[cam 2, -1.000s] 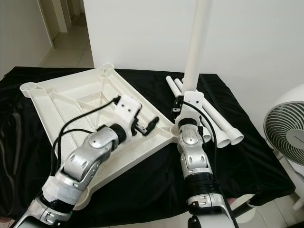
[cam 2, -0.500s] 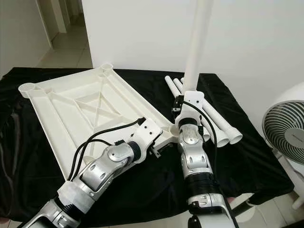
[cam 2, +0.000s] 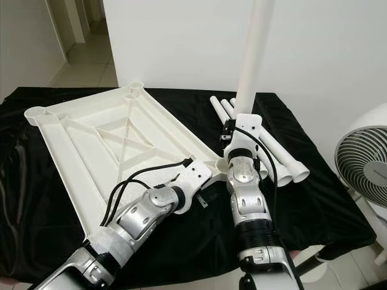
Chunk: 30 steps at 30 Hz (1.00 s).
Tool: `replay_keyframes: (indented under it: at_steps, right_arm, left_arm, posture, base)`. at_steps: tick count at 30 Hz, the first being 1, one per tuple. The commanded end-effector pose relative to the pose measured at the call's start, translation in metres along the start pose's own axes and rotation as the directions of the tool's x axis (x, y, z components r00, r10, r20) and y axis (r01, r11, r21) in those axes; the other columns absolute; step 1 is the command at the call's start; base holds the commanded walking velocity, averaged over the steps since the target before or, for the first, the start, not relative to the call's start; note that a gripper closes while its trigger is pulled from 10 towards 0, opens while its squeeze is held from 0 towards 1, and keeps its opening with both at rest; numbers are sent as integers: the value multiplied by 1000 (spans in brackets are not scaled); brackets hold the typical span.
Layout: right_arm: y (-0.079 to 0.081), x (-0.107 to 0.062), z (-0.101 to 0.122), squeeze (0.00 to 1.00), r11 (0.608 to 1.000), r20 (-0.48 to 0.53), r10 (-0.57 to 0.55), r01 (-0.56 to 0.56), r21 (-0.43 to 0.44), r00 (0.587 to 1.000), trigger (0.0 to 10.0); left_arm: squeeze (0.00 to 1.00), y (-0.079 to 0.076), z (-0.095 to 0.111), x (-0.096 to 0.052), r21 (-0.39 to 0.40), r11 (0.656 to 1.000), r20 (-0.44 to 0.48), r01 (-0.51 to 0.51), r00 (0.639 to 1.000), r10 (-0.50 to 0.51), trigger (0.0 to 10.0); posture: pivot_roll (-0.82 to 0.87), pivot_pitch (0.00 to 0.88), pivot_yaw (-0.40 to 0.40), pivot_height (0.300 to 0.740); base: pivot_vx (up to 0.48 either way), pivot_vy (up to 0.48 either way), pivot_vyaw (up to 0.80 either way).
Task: Building children table
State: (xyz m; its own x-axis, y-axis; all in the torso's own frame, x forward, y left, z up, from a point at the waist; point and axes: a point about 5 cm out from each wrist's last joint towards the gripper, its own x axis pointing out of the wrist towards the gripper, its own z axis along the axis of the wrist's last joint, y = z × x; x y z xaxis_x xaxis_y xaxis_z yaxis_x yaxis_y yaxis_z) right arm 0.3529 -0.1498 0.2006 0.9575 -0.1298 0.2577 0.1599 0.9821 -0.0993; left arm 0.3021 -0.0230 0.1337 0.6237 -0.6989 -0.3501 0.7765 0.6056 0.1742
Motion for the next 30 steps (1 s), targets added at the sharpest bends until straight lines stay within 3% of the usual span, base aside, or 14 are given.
replay_keyframes:
  at_steps: [1,4,5,7,8,21,30]
  right_arm:
    - [-3,0,2,0,1000,11,-16,16,-6,1000,10000]
    - [-3,-1,2,0,1000,9,-18,18,-7,1000,10000]
    - [-3,-1,1,0,1000,7,-18,18,-7,1000,10000]
    - [-3,-1,1,0,1000,6,-18,18,-6,1000,10000]
    - [-2,-1,2,0,1000,6,-16,16,-5,1000,10000]
    - [0,1,2,0,1000,7,-16,16,-7,1000,10000]
    - [3,-1,1,0,1000,4,-9,9,-1,1000,10000]
  left_arm:
    - [0,3,-2,2,-10,999,-25,-53,998,52,10000]
    - [0,4,-3,3,-46,998,-46,-51,998,49,9647]
    - [0,3,-3,4,-53,998,-50,-42,998,39,1490]
    - [0,3,-3,4,-47,998,-47,-37,998,35,1490]
    - [0,3,-1,5,-47,998,-39,-34,999,32,0]
    - [0,2,3,5,3,1000,-44,17,999,-17,0]
    - [0,4,-15,-7,29,998,-83,58,995,-56,0]
  posture:
    - [16,40,-10,740]
    - [19,45,-9,740]
    - [19,45,-9,740]
    - [19,45,-9,740]
    - [20,44,-9,740]
    - [22,42,-5,740]
    - [28,34,-3,740]
  base:
    - [0,0,0]
    - [0,0,0]
    - [0,0,0]
    - [0,0,0]
    - [0,0,0]
    - [0,0,0]
    - [0,0,0]
